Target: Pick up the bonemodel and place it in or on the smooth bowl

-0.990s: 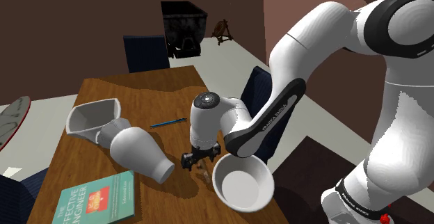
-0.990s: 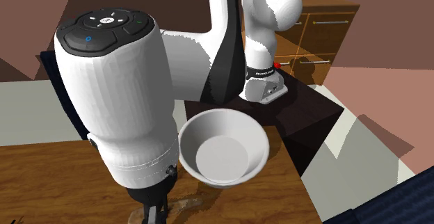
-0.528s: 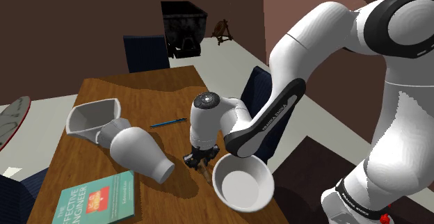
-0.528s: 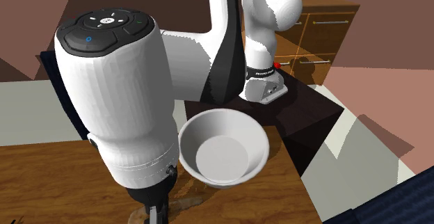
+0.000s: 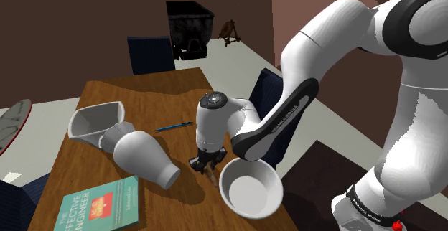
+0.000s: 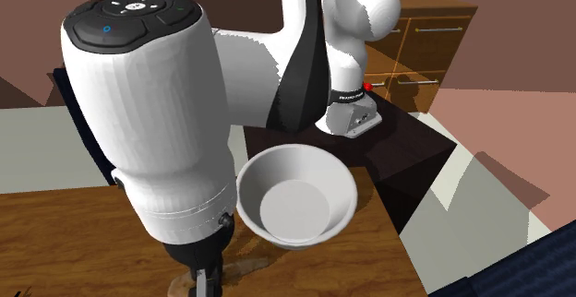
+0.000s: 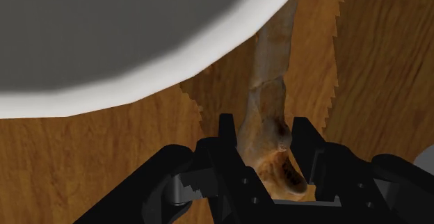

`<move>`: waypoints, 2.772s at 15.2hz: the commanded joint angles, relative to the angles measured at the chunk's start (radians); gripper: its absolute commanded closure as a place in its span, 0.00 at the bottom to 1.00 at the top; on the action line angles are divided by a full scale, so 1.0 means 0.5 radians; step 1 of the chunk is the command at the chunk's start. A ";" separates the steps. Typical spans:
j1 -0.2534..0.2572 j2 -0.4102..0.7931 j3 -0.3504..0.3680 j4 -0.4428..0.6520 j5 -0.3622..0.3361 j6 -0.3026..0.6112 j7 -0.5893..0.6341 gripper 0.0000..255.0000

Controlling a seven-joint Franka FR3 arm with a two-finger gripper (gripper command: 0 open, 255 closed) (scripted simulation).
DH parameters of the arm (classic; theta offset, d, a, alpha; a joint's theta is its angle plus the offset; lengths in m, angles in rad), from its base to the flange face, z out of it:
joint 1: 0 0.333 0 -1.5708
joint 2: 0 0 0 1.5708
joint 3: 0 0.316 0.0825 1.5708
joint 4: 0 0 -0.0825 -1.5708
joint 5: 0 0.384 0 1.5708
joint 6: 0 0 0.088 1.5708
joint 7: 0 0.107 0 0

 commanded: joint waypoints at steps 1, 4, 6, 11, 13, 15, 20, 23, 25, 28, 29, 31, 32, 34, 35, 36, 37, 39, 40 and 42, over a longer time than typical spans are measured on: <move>-0.045 -0.046 0.055 -0.003 0.066 -0.031 -0.048 1.00; -0.115 -0.120 0.141 -0.009 0.170 -0.078 -0.121 1.00; -0.163 -0.171 0.199 -0.010 0.242 -0.110 -0.172 1.00; -0.281 -0.303 0.340 -0.003 0.432 -0.193 -0.305 1.00; -0.328 -0.359 0.394 0.003 0.513 -0.228 -0.362 1.00; -0.374 -0.417 0.446 0.011 0.596 -0.264 -0.420 1.00; -0.481 -0.574 0.559 0.041 0.817 -0.359 -0.577 1.00; -0.529 -0.676 0.605 0.067 0.957 -0.423 -0.678 1.00; -0.551 -0.746 0.622 0.087 1.049 -0.468 -0.745 1.00; -0.565 -1.119 0.625 -0.076 1.514 -0.468 -1.057 1.00; -0.497 -1.266 0.562 -0.153 1.686 -0.481 -1.171 1.00; -0.286 -1.481 0.378 -0.303 1.897 -0.515 -1.304 1.00; -0.197 -1.581 0.306 -0.375 1.983 -0.537 -1.355 1.00; -0.034 -1.770 0.183 -0.516 2.122 -0.590 -1.434 1.00; 0.043 -1.862 0.128 -0.584 2.179 -0.620 -1.463 1.00; 0.117 -1.954 0.079 -0.652 2.230 -0.654 -1.486 1.00; 0.191 -2.046 0.032 -0.718 2.273 -0.690 -1.503 1.00; 0.307 -2.198 -0.038 -0.824 2.333 -0.755 -1.521 1.00; 0.305 -2.179 -0.021 -0.839 2.341 -0.721 -1.520 1.00; 0.298 -2.139 0.015 -0.868 2.357 -0.651 -1.521 1.00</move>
